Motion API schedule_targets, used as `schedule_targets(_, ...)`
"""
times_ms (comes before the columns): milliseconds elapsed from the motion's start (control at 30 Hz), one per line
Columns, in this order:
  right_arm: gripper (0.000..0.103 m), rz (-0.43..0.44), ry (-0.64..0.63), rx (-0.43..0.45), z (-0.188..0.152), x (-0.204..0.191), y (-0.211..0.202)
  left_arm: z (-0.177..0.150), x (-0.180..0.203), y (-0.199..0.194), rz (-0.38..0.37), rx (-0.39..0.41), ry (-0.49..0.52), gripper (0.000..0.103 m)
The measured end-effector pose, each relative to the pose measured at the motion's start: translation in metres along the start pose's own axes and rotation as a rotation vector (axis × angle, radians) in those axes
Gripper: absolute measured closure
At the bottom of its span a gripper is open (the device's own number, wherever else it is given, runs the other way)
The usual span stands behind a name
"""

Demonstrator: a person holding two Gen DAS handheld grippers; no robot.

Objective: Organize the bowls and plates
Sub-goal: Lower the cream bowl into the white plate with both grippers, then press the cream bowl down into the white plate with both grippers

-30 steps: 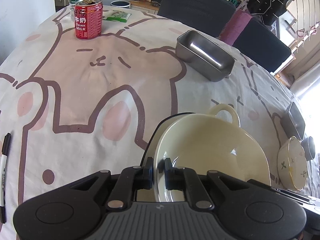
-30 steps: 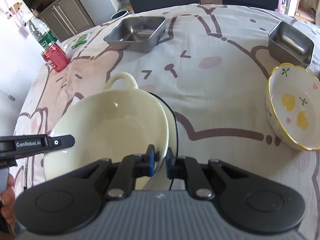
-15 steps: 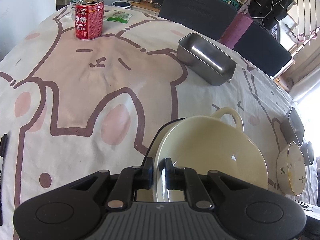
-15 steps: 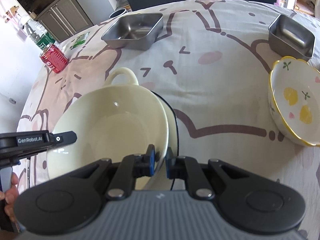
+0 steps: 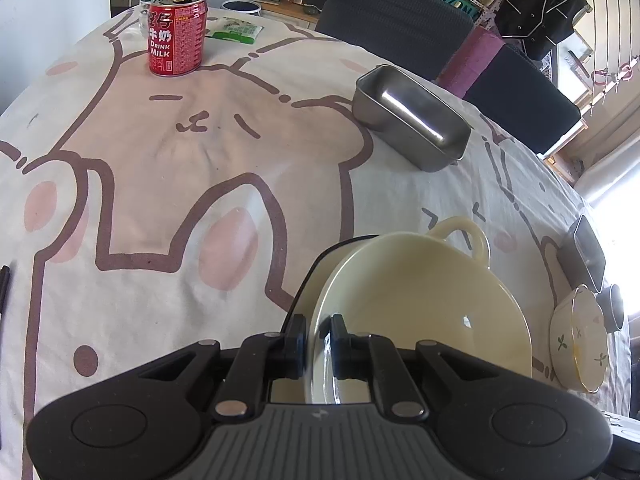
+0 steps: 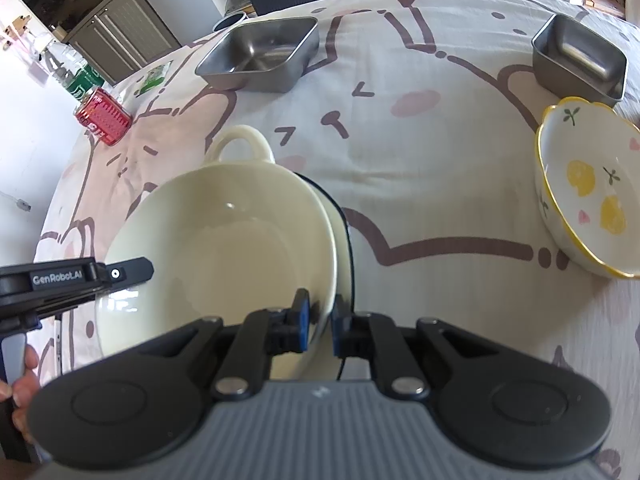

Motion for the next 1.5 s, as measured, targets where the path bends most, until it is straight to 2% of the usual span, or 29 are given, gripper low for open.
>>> schedule_targets(400, 0.089, -0.007, -0.016, -0.009, -0.001, -0.001, 0.001, 0.001, -0.001, 0.000, -0.013, -0.003, -0.005, 0.090)
schedule_targets(900, 0.087, 0.057, 0.034, -0.045, -0.005, 0.007, -0.004, 0.000, -0.002, 0.002, -0.027, -0.008, -0.025, 0.089)
schedule_targets(1100, 0.088, 0.047, 0.006, -0.058, -0.009, 0.006, -0.008, 0.000, -0.002, 0.002, -0.029, -0.009, -0.025, 0.089)
schedule_targets(1267, 0.091, -0.019, -0.068, -0.028, -0.011, 0.000, -0.010, 0.000, -0.003, 0.001, -0.036, -0.014, -0.028, 0.089)
schedule_targets(1500, 0.091, -0.018, -0.070, -0.017, -0.009, 0.002, -0.009, -0.002, -0.007, -0.002, -0.054, -0.025, -0.033, 0.090)
Point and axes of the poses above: each gripper's, at about its wrist camera, not at the fingertips, and y roughly the way its jaws point, x to its right, z to its top, the point moved 8 cm from there along y, roughly the way its jaws point, and after that the axes turned 13 degrees about -x, right-handed, at the moved point
